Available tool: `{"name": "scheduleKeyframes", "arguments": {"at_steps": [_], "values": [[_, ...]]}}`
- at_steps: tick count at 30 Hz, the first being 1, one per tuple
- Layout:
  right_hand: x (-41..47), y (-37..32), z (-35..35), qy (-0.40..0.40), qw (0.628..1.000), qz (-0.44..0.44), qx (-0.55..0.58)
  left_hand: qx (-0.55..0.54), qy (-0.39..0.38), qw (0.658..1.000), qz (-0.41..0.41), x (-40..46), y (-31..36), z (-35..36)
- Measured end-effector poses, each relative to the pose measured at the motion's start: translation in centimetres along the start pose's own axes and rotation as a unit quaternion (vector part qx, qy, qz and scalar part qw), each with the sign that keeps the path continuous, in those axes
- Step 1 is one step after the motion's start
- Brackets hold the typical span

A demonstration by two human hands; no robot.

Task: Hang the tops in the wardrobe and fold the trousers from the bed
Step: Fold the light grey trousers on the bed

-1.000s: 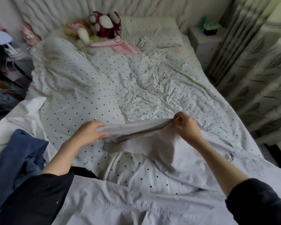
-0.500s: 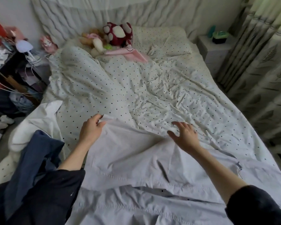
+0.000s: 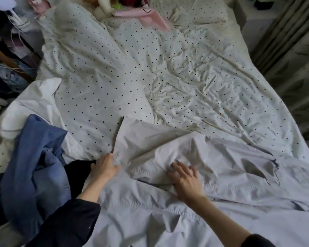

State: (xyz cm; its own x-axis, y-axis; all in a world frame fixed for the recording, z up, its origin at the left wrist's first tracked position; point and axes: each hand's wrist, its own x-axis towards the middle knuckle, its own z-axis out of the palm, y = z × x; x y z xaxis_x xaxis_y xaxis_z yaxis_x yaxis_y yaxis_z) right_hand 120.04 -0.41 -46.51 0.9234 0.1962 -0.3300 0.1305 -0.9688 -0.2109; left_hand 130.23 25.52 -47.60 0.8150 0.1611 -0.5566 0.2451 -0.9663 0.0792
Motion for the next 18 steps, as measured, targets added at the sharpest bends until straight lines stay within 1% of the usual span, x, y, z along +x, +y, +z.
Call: {"name": "scheduleKeyframes", "arguments": {"at_steps": [2, 3, 4, 6, 7, 8, 9, 10, 11, 13, 15, 18], "values": [[0.2, -0.1, 0.2, 0.117, 0.993, -0.023, 0.022, -0.021, 0.022, 1.0, 0.006, 0.3, -0.1, -0.2], [0.3, -0.3, 0.4, 0.162, 0.986, -0.025, 0.044, -0.045, 0.045, 0.998, 0.016, 0.4, -0.4, -0.4], [0.3, -0.5, 0.4, 0.18, 0.981, -0.023, 0.071, -0.077, 0.079, 0.994, 0.028, 0.5, -0.9, -0.6], [0.4, -0.7, 0.5, 0.165, 0.981, -0.027, 0.1, -0.127, 0.15, 0.98, 0.04, 0.2, -1.9, -0.9], [0.5, -0.9, 0.3, 0.132, 0.985, -0.034, 0.107, -0.125, 0.167, 0.977, 0.039, 0.0, -2.4, -0.9], [0.5, -1.1, 0.4, 0.077, 0.99, -0.038, 0.114, -0.108, 0.164, 0.98, 0.033, -0.2, -2.8, -0.8], [0.5, -1.2, 0.6, 0.019, 0.993, -0.037, 0.108, -0.088, 0.143, 0.986, 0.02, -0.4, -3.0, -0.6], [0.3, -1.4, 0.8, -0.02, 0.994, -0.035, 0.099, -0.074, 0.118, 0.99, 0.007, -0.7, -3.1, -0.6], [0.2, -1.7, 0.9, -0.035, 0.994, -0.025, 0.098, -0.071, 0.104, 0.992, 0.0, -1.0, -3.0, -0.7], [-0.3, -2.2, 0.7, -0.03, 0.993, 0.011, 0.111, -0.073, 0.127, 0.989, 0.023, -1.9, -2.6, -1.1], [-1.5, -2.5, 0.6, -0.015, 0.994, 0.033, 0.105, -0.075, 0.187, 0.976, 0.085, -3.4, -2.1, -1.4], [-4.9, -2.5, 1.1, -0.004, 0.994, 0.057, 0.095, -0.074, 0.243, 0.948, 0.19, -7.3, -0.9, -0.1]]}}
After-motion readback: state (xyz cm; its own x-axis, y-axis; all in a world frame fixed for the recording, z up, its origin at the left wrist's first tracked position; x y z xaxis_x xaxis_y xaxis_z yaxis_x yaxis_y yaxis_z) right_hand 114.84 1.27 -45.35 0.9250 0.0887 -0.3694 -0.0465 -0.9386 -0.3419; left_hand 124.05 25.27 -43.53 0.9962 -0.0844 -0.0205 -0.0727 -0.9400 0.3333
